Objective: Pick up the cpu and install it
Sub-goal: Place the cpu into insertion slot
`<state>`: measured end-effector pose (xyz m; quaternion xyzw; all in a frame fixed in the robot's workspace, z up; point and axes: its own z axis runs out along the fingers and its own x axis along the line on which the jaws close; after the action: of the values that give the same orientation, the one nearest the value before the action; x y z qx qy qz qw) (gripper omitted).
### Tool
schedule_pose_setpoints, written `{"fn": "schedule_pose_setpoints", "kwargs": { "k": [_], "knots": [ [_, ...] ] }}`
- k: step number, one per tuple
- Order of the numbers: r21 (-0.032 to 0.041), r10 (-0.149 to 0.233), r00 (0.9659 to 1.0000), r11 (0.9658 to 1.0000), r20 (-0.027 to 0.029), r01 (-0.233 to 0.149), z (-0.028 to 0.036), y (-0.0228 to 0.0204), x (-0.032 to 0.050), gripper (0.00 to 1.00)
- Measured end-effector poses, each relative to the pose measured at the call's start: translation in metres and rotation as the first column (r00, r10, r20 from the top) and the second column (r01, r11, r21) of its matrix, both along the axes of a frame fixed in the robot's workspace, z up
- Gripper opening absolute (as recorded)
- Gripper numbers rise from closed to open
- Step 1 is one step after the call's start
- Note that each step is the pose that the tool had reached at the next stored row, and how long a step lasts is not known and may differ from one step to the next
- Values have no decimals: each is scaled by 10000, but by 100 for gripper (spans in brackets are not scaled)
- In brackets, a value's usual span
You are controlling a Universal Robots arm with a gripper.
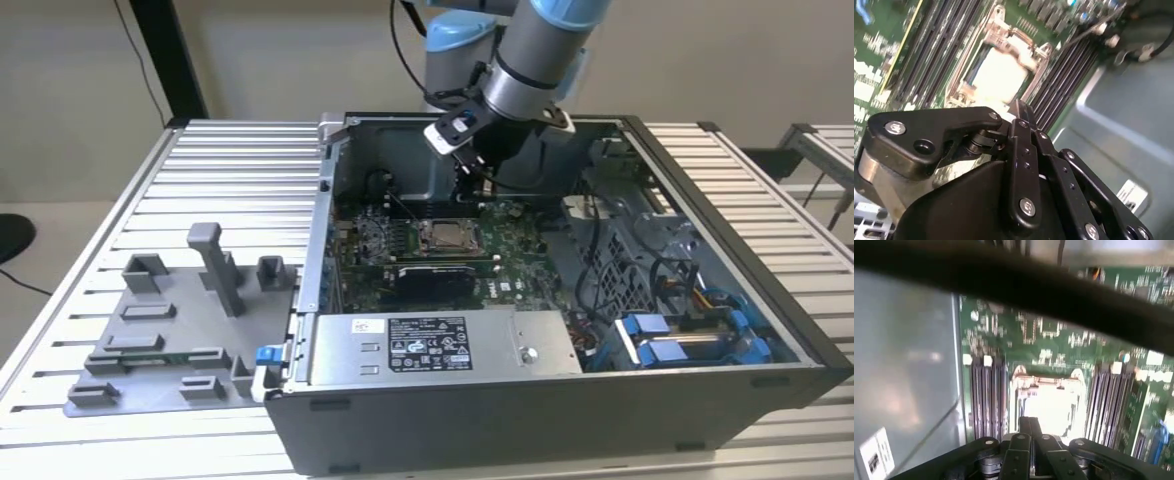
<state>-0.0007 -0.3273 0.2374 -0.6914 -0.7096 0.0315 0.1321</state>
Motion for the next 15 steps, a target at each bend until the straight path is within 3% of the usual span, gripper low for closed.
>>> {"fn": "schedule_pose_setpoints", "kwargs": {
  "k": [4, 9, 15],
  "knots": [
    [0, 1, 10000, 10000, 0, -1, -19, 2, -180, 0],
    [-46, -6, 10000, 10000, 0, 6, -100, 2, -343, 0],
    [-150, -7, 10000, 9999, 4, 7, -199, 1, -402, 0]
  ]
}}
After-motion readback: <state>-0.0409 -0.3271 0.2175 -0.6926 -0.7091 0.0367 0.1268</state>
